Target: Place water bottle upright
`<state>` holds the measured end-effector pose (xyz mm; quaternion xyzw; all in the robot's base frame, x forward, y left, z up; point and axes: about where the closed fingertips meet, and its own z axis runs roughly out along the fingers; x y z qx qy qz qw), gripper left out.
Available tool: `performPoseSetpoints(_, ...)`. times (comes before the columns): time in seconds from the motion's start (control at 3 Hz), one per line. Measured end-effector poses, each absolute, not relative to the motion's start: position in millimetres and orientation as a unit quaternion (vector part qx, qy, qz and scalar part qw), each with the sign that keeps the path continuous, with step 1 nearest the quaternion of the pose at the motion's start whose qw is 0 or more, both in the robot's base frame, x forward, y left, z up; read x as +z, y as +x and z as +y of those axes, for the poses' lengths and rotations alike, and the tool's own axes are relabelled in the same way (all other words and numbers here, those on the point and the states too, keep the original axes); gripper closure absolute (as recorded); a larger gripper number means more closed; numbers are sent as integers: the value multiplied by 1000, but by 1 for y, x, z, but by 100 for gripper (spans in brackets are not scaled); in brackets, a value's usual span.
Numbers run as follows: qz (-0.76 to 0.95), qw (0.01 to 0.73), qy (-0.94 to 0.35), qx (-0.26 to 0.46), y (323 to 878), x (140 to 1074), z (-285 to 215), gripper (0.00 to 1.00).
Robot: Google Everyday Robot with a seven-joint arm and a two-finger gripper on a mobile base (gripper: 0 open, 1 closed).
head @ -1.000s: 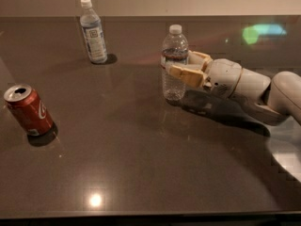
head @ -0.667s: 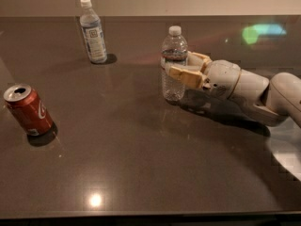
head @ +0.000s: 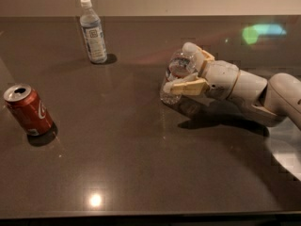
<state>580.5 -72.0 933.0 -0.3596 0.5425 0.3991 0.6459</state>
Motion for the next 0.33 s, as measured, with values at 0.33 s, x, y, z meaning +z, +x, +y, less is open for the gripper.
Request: performPoseSetpoints(0.33, 542, 646, -360, 399, 581, 933, -72, 0)
